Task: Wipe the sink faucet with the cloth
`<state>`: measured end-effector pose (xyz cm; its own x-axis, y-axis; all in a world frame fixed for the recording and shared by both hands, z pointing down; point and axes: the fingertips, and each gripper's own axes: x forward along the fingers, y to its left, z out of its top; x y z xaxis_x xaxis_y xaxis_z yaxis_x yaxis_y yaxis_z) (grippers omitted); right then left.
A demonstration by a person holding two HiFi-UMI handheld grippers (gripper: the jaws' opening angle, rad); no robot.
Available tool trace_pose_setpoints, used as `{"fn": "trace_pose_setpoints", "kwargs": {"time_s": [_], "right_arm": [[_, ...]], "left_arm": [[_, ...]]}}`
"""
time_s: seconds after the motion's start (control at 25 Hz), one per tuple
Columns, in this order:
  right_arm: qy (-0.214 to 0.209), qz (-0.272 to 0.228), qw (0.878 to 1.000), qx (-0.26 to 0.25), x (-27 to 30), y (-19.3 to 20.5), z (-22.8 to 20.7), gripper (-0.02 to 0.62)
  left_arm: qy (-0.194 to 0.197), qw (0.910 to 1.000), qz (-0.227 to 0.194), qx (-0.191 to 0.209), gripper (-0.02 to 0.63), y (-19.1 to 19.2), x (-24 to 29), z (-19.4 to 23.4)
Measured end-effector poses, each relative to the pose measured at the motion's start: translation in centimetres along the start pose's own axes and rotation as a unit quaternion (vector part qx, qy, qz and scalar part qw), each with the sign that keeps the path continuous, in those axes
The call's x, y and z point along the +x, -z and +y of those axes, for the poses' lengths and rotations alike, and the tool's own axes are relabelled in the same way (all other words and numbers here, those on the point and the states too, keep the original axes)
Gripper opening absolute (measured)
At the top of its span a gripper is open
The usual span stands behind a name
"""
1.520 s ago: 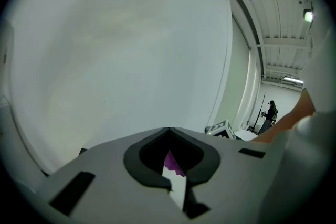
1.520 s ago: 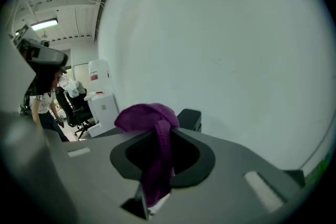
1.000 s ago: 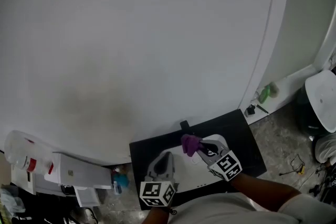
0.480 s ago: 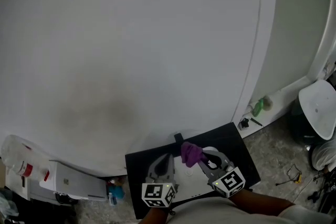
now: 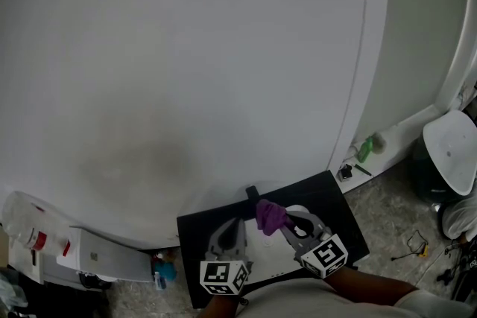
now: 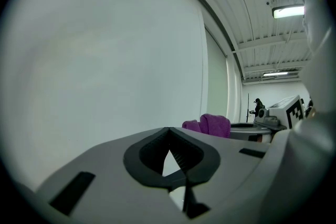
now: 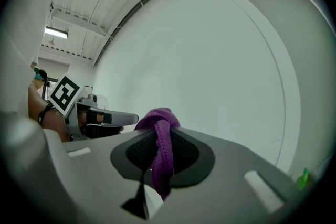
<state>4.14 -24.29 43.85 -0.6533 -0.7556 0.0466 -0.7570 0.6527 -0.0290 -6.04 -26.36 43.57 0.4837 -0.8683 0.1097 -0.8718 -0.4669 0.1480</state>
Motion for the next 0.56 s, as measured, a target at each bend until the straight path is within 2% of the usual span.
{"fn": "trace_pose_setpoints", "kwargs": {"time_s": [0.56], "right_arm": [[-0.013, 0.012, 0.999, -0.027, 0.3, 0.4, 1.6, 0.055]], "left_arm": [[-0.004, 0.9999, 0.007, -0.010, 0.006, 0.7, -0.7, 0.3]]}}
